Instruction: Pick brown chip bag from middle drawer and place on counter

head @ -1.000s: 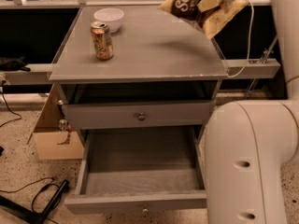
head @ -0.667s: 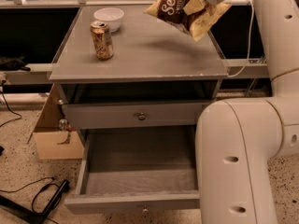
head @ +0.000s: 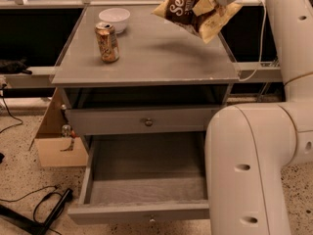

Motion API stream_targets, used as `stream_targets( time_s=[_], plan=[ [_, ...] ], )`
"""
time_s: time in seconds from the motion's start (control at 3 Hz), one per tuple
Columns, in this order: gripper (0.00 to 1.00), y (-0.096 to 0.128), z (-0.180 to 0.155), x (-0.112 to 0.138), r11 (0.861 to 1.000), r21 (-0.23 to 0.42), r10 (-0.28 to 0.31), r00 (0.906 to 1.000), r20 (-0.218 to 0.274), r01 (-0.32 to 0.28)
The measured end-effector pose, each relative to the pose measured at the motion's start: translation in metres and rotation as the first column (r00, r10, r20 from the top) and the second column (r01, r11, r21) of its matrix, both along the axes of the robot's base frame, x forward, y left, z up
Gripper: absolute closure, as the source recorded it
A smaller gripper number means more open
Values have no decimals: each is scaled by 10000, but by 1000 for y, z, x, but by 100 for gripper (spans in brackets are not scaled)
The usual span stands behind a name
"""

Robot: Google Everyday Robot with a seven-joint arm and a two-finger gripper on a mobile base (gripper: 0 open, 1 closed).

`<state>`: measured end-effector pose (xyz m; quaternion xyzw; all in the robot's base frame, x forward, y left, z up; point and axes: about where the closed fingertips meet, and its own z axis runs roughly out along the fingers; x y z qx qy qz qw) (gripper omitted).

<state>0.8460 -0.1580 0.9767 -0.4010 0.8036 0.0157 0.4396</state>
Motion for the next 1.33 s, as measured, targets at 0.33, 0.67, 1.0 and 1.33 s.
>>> stream_targets(
  time_s=[0.33,0.67,1.0,1.33],
  plan=[
    [35,0,0,0,10000,0,1,10000,-1,-1],
    [4,0,0,0,10000,0,1,10000,-1,-1],
    [0,0,0,0,10000,0,2,10000,-1,-2],
    [0,3,3,-1,10000,-21,84,10000,38,-84]
  ],
)
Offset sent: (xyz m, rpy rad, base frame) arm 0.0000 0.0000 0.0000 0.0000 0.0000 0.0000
